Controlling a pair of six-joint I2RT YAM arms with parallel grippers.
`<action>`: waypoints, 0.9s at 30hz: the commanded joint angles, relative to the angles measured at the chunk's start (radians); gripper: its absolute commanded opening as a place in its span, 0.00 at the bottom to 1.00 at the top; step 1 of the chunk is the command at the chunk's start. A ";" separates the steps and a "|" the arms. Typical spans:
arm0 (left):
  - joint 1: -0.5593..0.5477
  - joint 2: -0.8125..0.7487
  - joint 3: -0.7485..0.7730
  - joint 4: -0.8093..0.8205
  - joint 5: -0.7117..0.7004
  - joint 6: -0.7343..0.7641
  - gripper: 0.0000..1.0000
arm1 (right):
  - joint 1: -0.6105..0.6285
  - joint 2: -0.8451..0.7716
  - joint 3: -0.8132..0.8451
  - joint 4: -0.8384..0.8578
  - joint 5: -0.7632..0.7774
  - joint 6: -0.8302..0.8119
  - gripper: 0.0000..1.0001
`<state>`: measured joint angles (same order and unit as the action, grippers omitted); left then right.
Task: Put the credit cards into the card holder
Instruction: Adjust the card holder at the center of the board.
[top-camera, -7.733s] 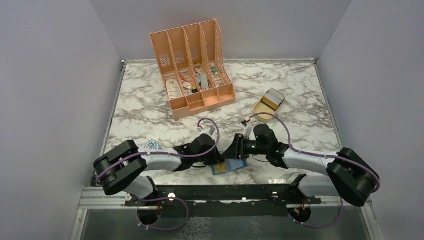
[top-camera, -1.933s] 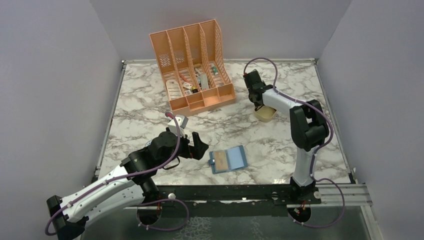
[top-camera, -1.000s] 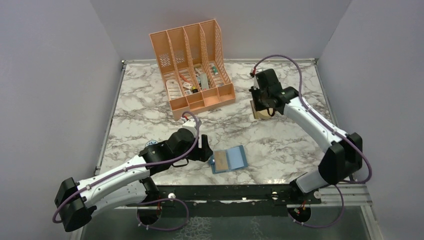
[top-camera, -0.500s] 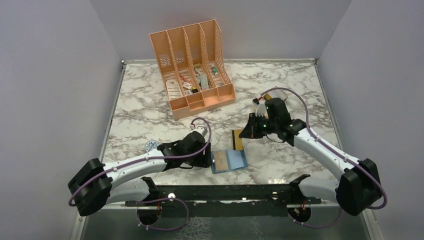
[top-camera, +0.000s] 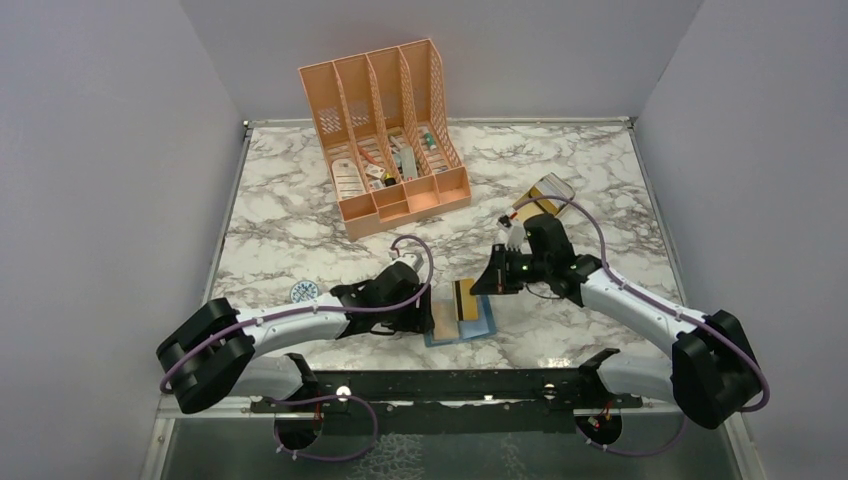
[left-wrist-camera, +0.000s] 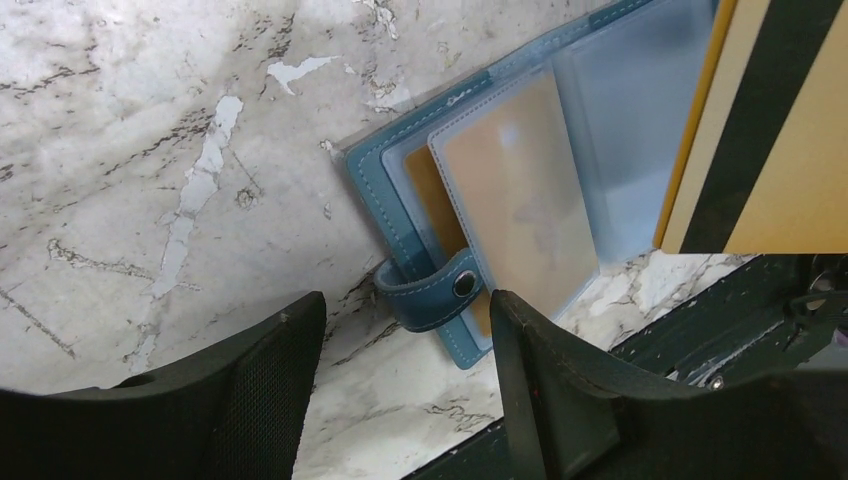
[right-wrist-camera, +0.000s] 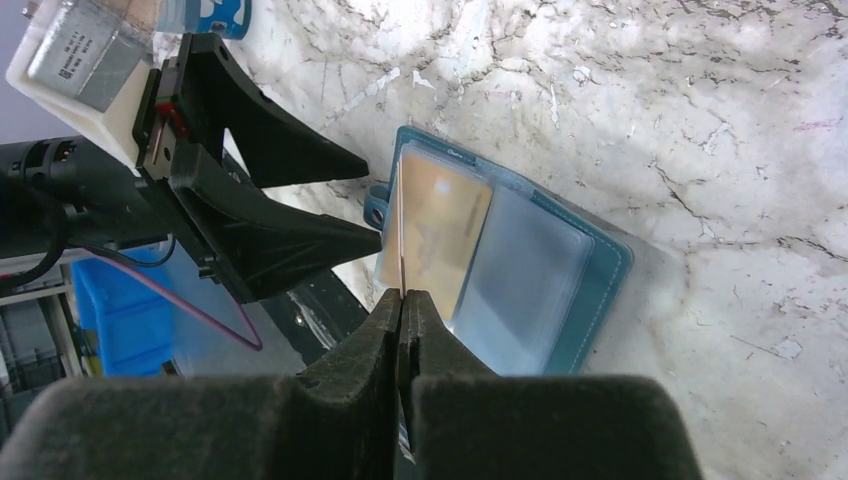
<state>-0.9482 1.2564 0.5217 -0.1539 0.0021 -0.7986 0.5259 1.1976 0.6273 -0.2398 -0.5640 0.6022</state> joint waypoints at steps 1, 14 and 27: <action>0.002 0.038 -0.005 -0.050 -0.054 -0.013 0.65 | 0.012 0.016 -0.033 0.068 -0.022 0.009 0.01; 0.003 0.041 0.020 -0.194 -0.177 -0.024 0.54 | 0.013 0.075 -0.075 0.077 0.020 -0.026 0.01; 0.002 -0.047 0.027 -0.267 -0.262 -0.053 0.44 | 0.013 0.103 -0.112 0.080 0.077 -0.045 0.01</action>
<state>-0.9489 1.2499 0.5606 -0.3275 -0.1822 -0.8410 0.5312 1.2846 0.5343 -0.1814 -0.5507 0.5797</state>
